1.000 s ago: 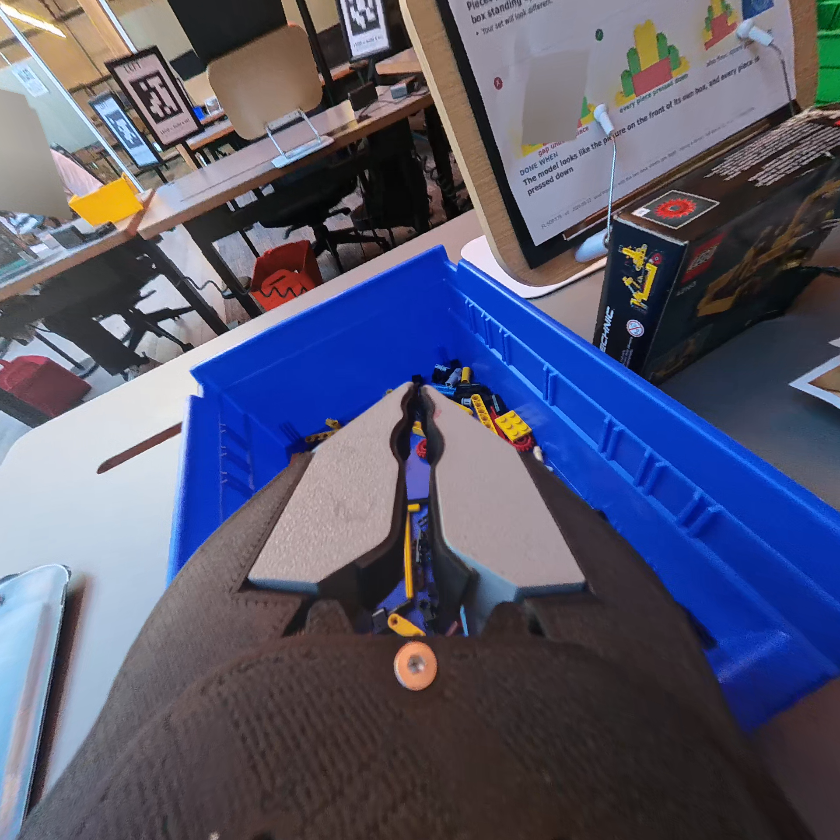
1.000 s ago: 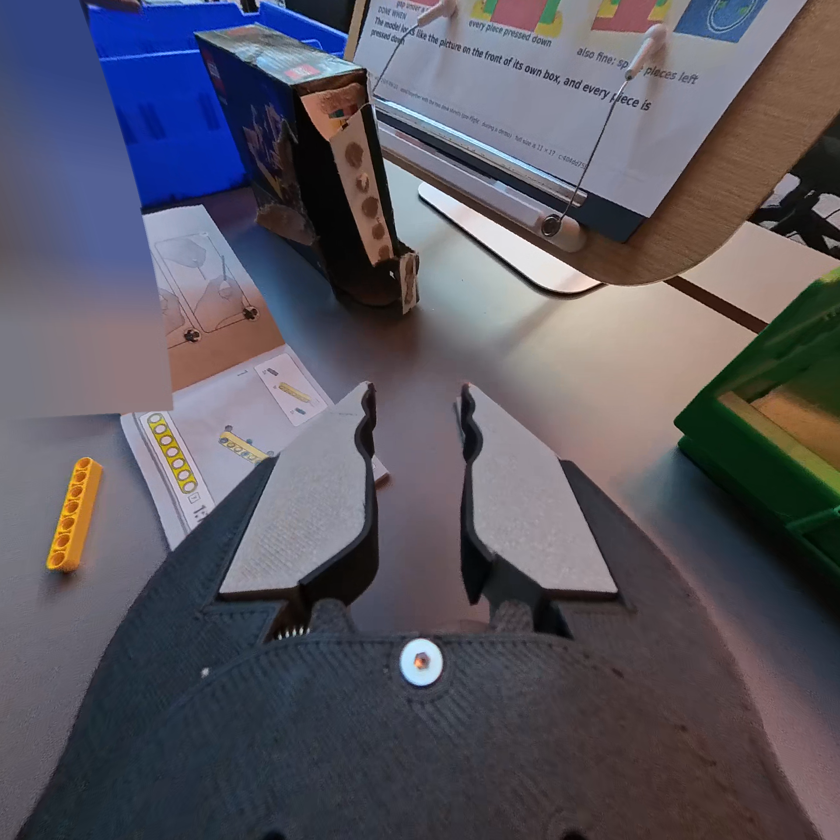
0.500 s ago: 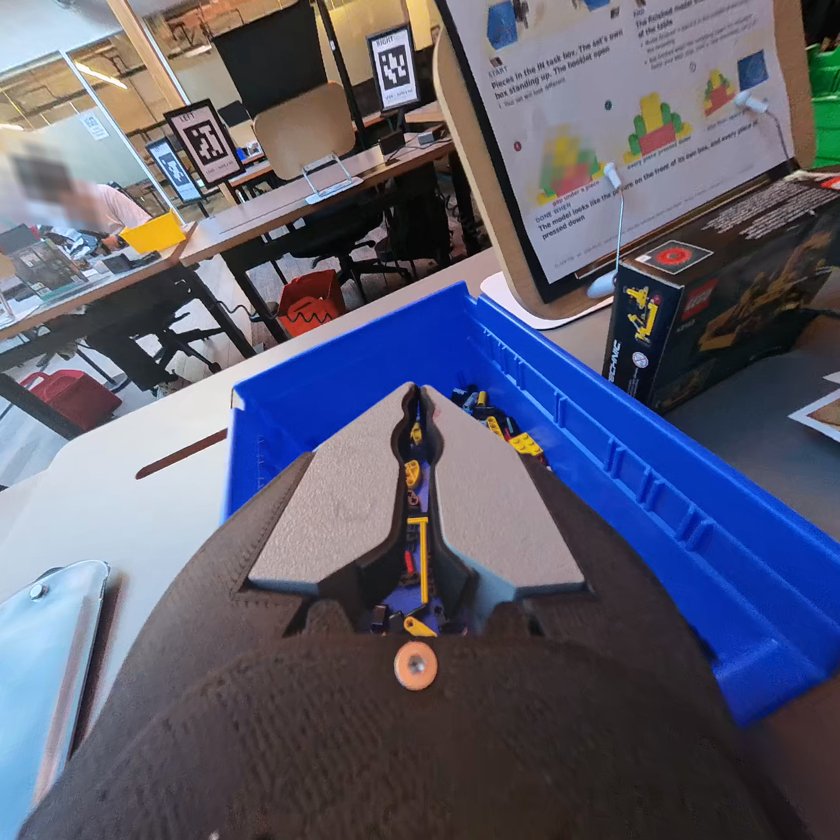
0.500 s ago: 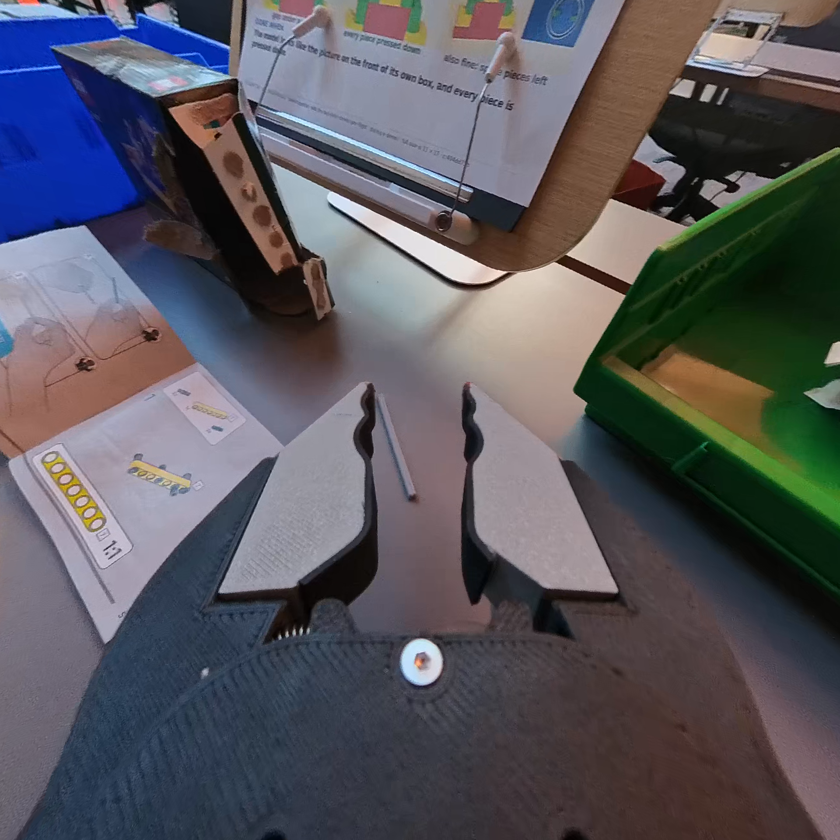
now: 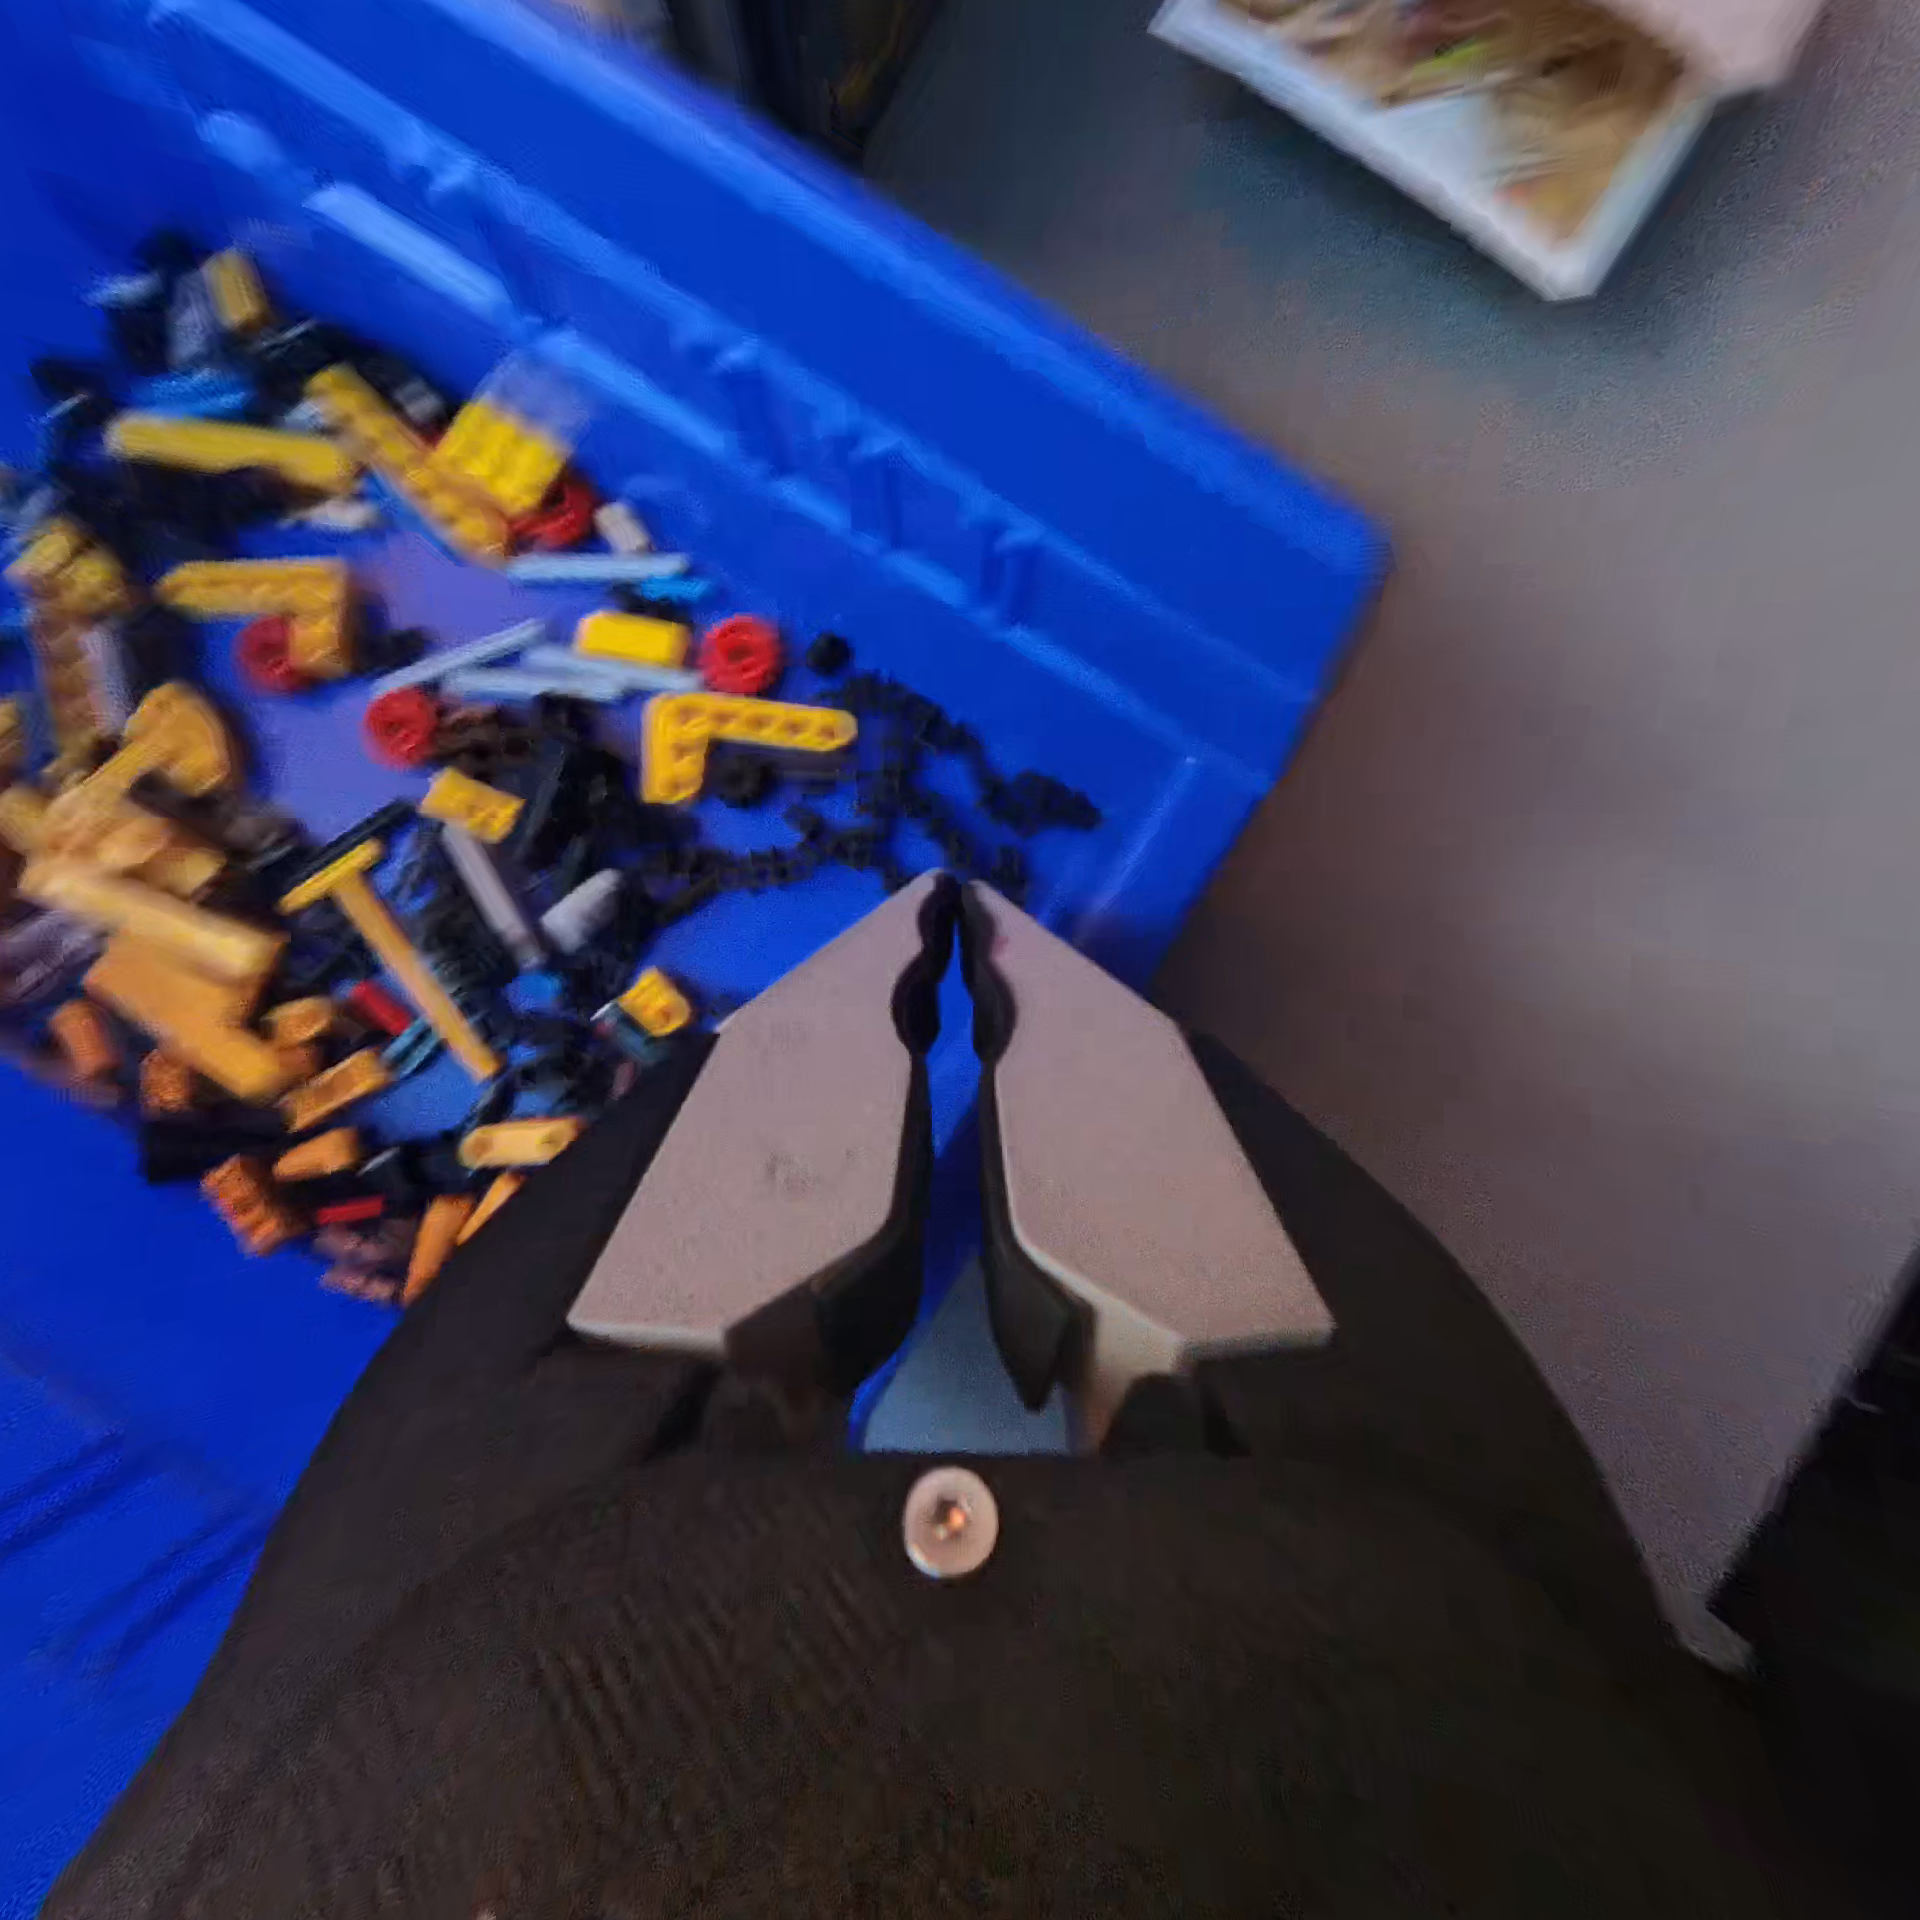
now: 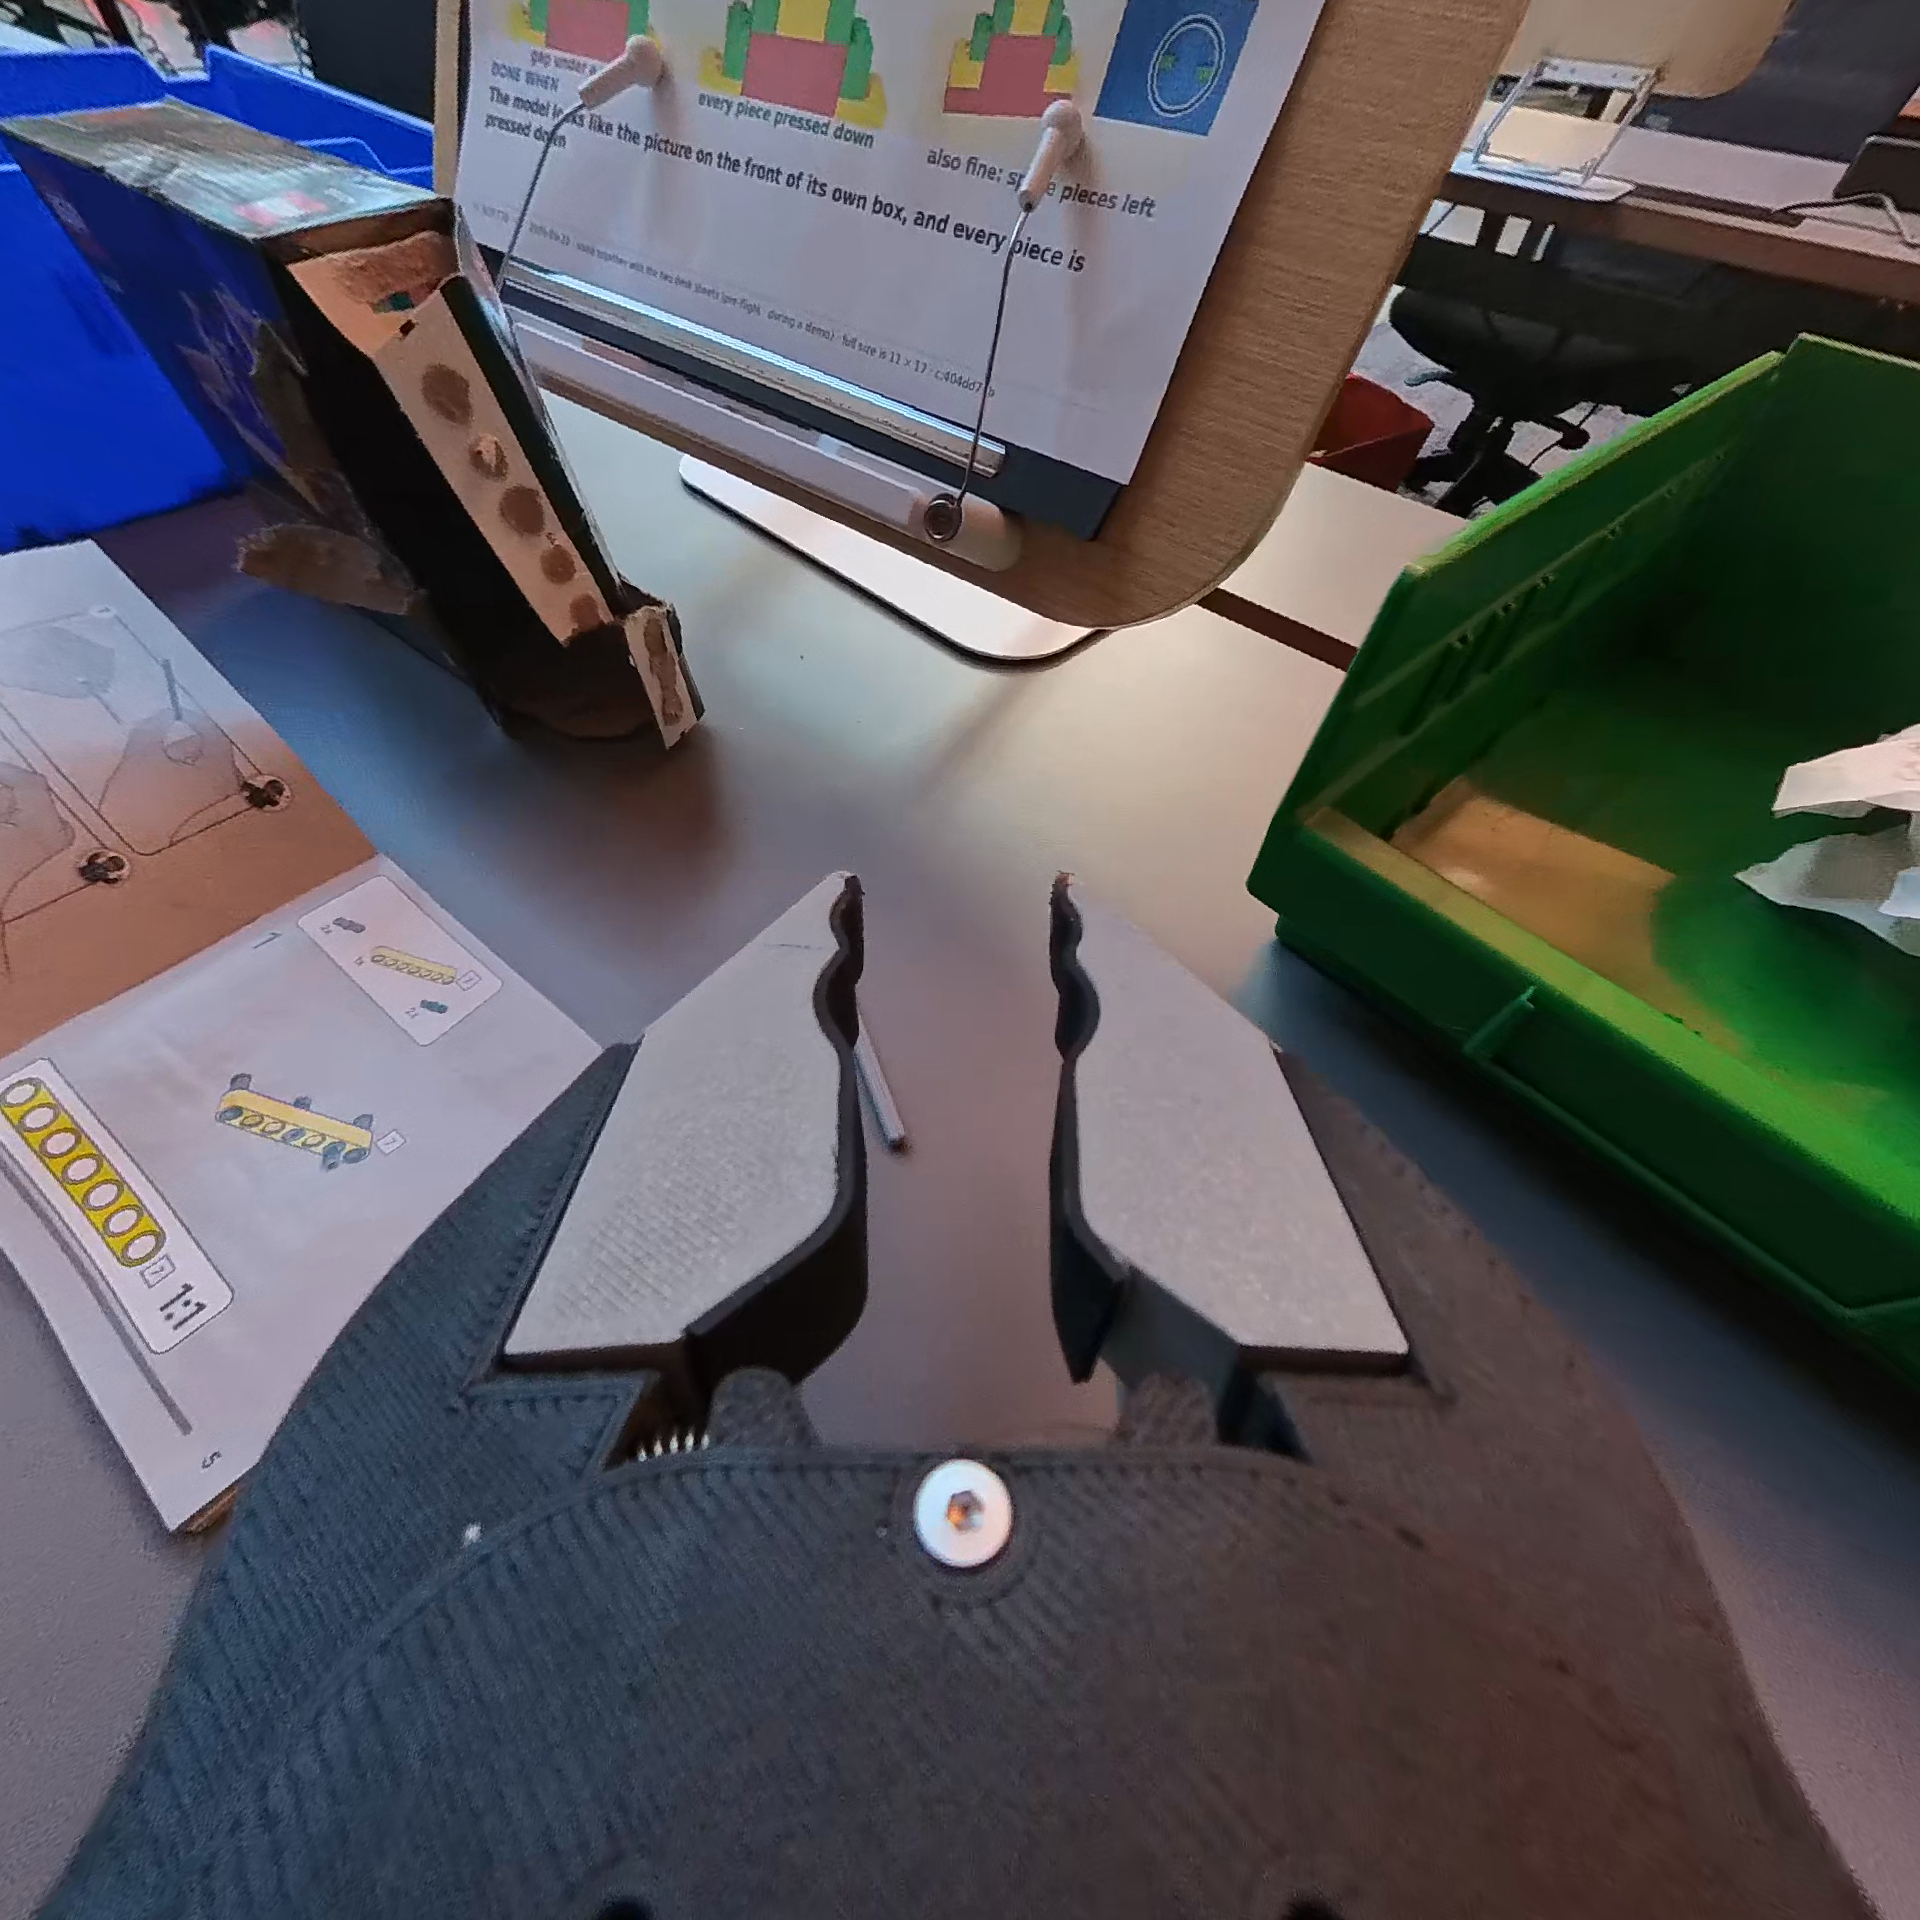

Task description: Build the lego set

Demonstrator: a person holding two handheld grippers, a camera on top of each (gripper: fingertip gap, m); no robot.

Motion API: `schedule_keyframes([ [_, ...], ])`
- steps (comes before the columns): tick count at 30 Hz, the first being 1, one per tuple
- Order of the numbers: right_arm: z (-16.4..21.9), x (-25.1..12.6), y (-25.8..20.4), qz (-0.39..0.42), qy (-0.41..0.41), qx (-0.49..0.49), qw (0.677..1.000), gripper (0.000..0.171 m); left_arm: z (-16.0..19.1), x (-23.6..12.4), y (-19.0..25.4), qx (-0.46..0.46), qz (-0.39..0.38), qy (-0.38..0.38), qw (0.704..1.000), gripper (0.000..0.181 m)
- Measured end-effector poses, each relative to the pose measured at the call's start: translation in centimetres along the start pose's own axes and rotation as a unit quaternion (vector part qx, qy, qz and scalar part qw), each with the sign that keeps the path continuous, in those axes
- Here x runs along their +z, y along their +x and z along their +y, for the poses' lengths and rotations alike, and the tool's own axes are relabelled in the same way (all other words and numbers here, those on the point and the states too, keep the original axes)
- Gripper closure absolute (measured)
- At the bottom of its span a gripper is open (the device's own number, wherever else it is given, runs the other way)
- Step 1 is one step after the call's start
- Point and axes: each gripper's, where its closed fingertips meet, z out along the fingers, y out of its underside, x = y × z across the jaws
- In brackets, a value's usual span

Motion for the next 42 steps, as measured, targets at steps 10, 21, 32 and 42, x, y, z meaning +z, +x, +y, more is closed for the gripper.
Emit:
schedule_keyframes([
  [10, -0.1, -0.1, 0.1, 0.0, 0.004, 0.002, 1.0, 0.14, -1.2, -0.4, 6.1, -0.037, 0.153, 0.022, 0.987, 0.181],
  [21, 0.0, 0.0, 0.3, 0.005, 0.001, 0.002, 1.0, 0.141, -4.8, 0.5, 9.8, -0.03, 0.222, 0.078, 0.971, 0.181],
  [32, -0.1, -0.1, 0.0, 0.0, 0.005, -0.002, 1.0, 0.141, -4.8, -1.1, 12.8, 0.022, 0.296, 0.09, 0.951, 0.181],
  [42, -0.2, -0.2, -0.1, -0.004, 0.01, -0.004, 1.0, 0.142, -9.1, -3.6, 4.5, -0.076, 0.166, 0.257, 0.949, 0.18],
])
